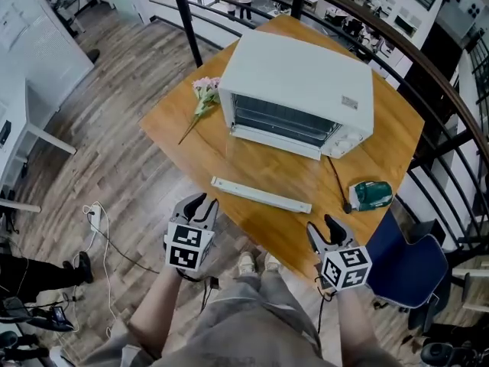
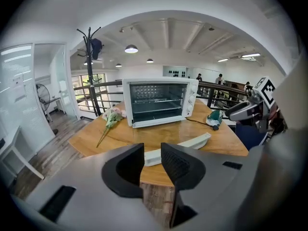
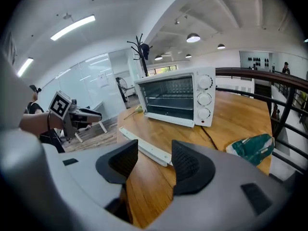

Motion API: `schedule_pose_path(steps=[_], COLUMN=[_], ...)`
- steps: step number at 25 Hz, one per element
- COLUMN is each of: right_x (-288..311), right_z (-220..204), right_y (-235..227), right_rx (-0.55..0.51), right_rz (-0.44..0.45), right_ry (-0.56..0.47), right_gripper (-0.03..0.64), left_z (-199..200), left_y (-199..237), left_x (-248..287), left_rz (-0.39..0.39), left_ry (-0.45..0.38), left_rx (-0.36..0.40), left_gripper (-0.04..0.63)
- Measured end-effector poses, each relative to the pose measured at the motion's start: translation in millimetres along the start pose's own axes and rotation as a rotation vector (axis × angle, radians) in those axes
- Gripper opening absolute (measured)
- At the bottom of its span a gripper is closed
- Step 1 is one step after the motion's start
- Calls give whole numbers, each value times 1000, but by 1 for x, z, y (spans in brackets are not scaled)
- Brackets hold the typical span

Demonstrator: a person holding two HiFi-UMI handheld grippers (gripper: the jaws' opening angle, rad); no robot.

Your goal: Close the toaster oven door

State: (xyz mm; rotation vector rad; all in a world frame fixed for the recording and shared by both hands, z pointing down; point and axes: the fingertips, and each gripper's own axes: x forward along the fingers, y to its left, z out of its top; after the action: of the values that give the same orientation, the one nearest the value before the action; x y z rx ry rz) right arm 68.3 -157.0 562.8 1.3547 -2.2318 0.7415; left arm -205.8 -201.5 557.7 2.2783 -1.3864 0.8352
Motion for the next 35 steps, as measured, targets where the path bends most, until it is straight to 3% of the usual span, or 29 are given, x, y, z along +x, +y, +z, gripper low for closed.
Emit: schedule_pose_path(steps=[13,17,27,35], right_x=[62,79,107,94], right_z=[-75,-87,-84,-61], right_y=[-31,-35,-31,-27], right_rx=[43,59,4,22], right_rz=[49,63,103,140], right_ry=[140,144,117,71], right_gripper=[219,219,197,152], left_z=[-64,-81,-86,-64], left_y=[13,12,9,10], left_x=[74,86,118,103], left_rz=[50,34,1,0], left_ry=[147,153,134,116], left_rx=[-59,-79,-68,-49], left_gripper=[123,123,129,133])
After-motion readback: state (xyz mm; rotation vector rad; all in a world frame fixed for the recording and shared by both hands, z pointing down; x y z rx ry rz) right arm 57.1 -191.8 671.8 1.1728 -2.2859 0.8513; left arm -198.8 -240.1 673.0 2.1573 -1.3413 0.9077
